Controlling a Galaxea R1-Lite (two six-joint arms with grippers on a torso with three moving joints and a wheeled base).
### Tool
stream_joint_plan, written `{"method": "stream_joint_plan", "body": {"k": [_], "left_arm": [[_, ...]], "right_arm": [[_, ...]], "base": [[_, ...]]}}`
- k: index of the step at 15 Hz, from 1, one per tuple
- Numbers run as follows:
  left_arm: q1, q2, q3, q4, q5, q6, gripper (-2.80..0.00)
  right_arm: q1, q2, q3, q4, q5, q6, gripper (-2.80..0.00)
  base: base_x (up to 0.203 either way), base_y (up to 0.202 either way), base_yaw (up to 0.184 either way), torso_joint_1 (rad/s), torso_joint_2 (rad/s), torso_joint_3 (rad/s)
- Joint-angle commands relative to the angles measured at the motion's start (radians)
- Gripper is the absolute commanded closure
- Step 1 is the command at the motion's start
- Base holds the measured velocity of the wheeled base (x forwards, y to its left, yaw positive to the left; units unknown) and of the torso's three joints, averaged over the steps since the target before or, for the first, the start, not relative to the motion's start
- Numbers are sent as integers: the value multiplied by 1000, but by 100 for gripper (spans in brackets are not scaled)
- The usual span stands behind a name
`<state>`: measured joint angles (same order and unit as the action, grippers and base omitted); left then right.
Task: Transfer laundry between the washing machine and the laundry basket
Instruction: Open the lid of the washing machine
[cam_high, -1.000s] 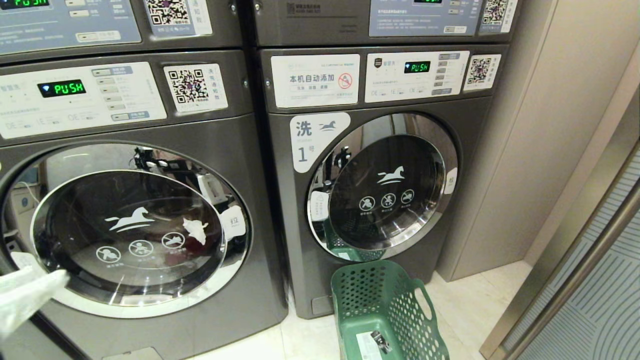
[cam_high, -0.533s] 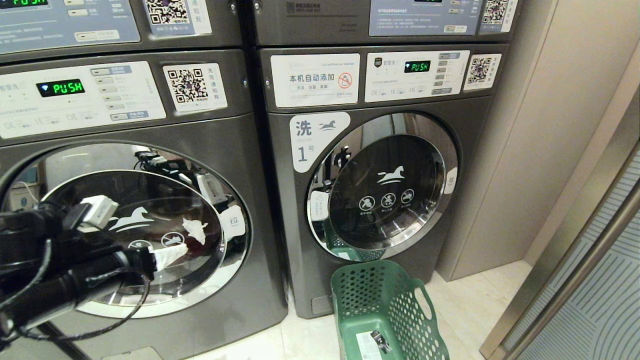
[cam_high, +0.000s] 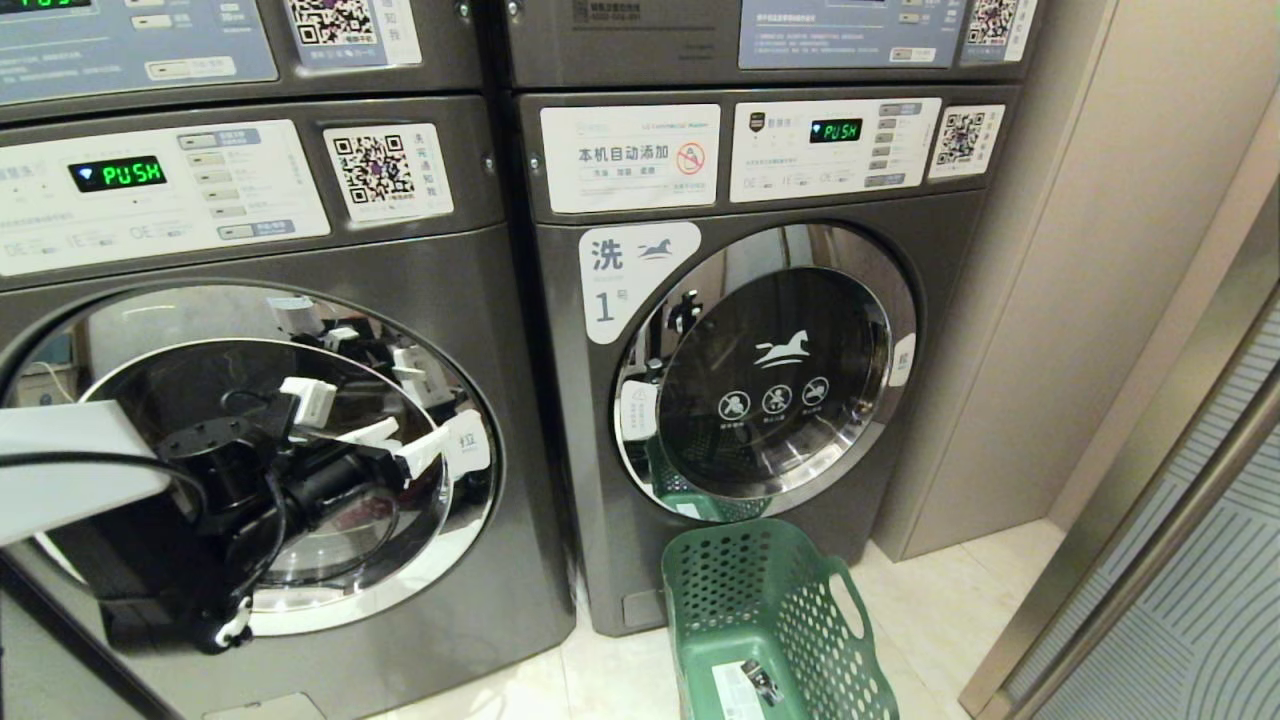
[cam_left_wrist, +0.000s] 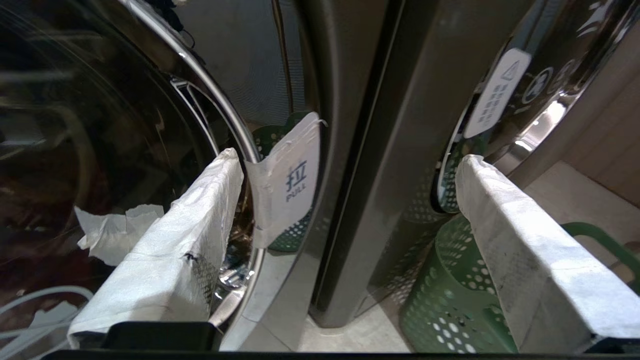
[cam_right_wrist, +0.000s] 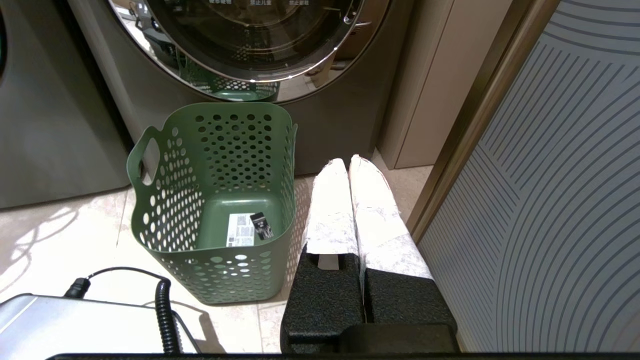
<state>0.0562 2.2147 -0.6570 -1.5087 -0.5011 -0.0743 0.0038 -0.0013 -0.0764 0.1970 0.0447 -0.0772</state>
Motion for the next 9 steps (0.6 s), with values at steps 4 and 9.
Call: {"method": "stream_joint_plan", "body": {"k": [4,9], "left_arm": [[-1,117,-55,-16,-5,46,-280],[-7,173,-129,-12,-5,53,-280]], "right_arm": [[1,1,1,1,1,-1,0],[1,1,1,1,0,-1,0]], "base": [[0,0,0,0,0,0],[0,0,0,0,0,0]]}}
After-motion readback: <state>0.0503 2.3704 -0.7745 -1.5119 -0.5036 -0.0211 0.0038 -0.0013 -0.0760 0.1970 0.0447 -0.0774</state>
